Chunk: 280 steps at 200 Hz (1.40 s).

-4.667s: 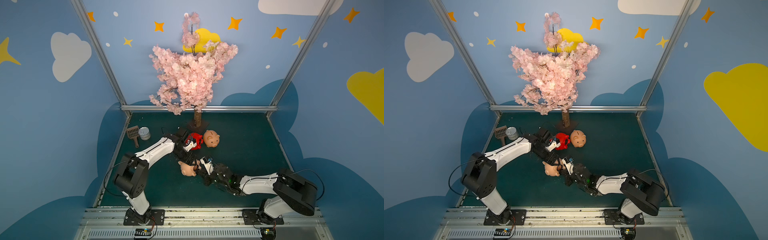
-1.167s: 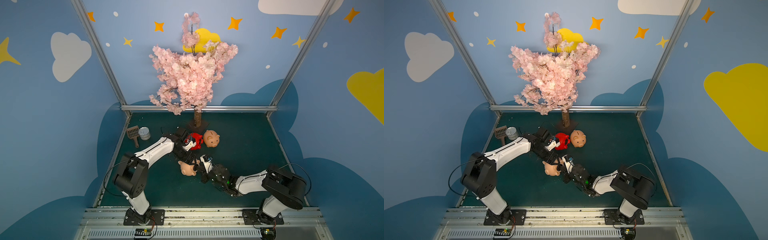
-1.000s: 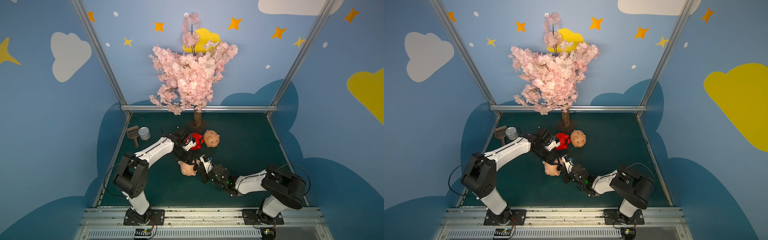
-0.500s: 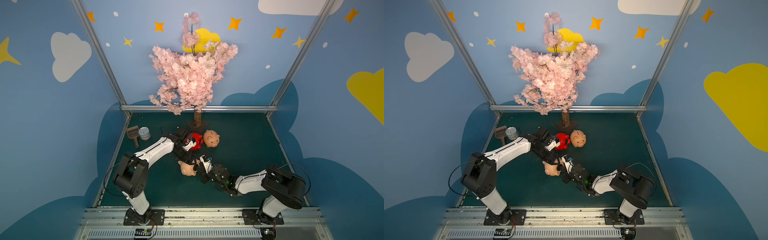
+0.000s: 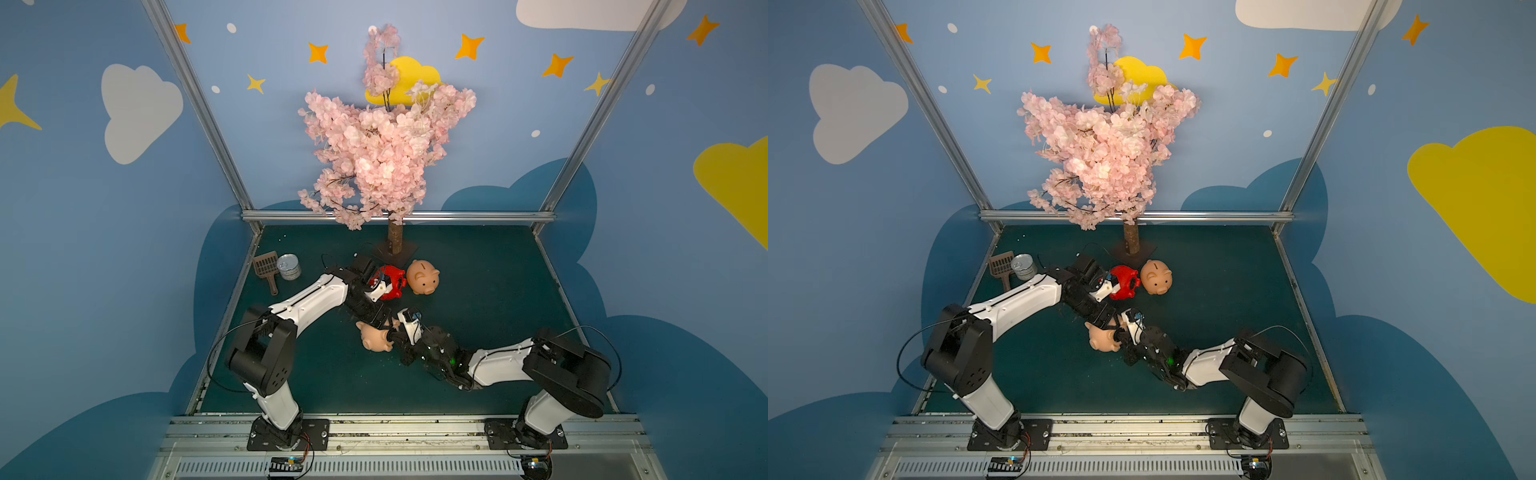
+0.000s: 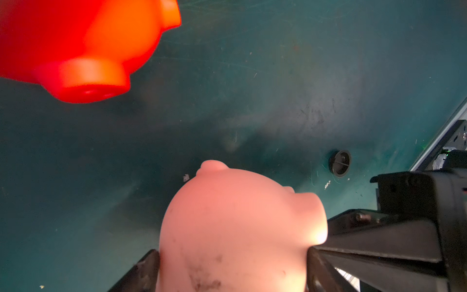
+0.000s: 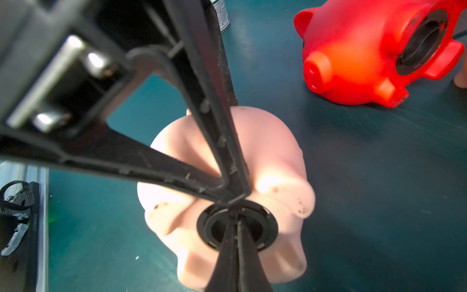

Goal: Close piggy banks
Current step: Insert the knob into the piggy bank, then hold the piggy bank at the center of the board, then screw the knob on the piggy bank.

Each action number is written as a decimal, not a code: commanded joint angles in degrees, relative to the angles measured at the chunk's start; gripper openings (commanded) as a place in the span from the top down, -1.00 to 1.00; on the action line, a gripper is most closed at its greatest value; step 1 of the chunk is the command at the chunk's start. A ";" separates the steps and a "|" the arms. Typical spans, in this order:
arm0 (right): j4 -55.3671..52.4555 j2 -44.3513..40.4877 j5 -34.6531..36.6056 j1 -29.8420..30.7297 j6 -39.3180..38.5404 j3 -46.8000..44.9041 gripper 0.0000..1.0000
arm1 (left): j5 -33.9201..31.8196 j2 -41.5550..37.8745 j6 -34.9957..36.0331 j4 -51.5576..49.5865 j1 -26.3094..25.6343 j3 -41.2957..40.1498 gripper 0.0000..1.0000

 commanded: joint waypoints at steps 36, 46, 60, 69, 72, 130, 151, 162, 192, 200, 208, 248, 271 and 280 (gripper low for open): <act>-1.62 0.85 -0.09 -0.32 0.90 1.77 1.00 | 0.88 1.57 -0.54 -4.16 0.04 -1.20 -0.69; -2.03 0.78 0.17 -0.33 1.66 1.93 1.00 | 0.87 1.59 -0.59 -4.17 -0.09 -1.20 -0.70; -2.73 0.66 0.13 -0.49 1.91 2.20 1.00 | 0.88 1.63 -0.59 -4.16 0.04 -1.19 -0.70; -3.13 0.70 -0.09 -0.50 1.88 2.31 1.00 | 0.85 1.74 -0.59 -4.16 0.04 -1.20 -0.69; -3.11 0.67 -0.13 -0.50 1.92 2.36 1.00 | 0.82 1.74 -0.59 -4.09 0.04 -1.20 -0.69; -4.45 0.40 -0.86 -0.68 2.57 2.75 1.00 | 0.70 1.49 -0.92 -3.50 0.04 -1.46 -0.69; -5.59 0.24 -1.95 -0.91 3.99 3.36 1.00 | 0.91 1.48 -0.85 -3.45 -0.02 -1.53 -0.67; -6.23 -0.16 -2.45 -0.99 4.54 3.55 1.00 | 0.83 1.52 -0.80 -3.55 0.06 -1.50 -0.66; -9.46 -2.06 -3.33 -1.34 6.85 3.70 1.00 | 0.79 1.46 -0.67 -3.46 0.04 -1.55 -0.66; -9.93 -2.53 -3.80 -1.52 7.33 3.72 1.00 | 0.79 1.42 -0.68 -3.45 0.04 -1.46 -0.66; -10.17 -2.83 -4.15 -1.60 7.95 3.72 1.00 | 0.85 1.39 -0.68 -3.53 0.02 -1.36 -0.66; -11.57 -2.33 -5.79 -2.35 9.66 4.51 1.00 | 1.06 1.49 -0.58 -3.72 0.04 -1.11 -0.65; -11.63 -1.98 -6.50 -2.54 9.75 4.77 1.00 | 1.14 1.47 -0.68 -3.72 0.02 -1.20 -0.65; -11.74 -1.84 -6.68 -2.60 9.75 4.93 1.00 | 1.18 1.43 -0.62 -3.76 -0.01 -1.20 -0.65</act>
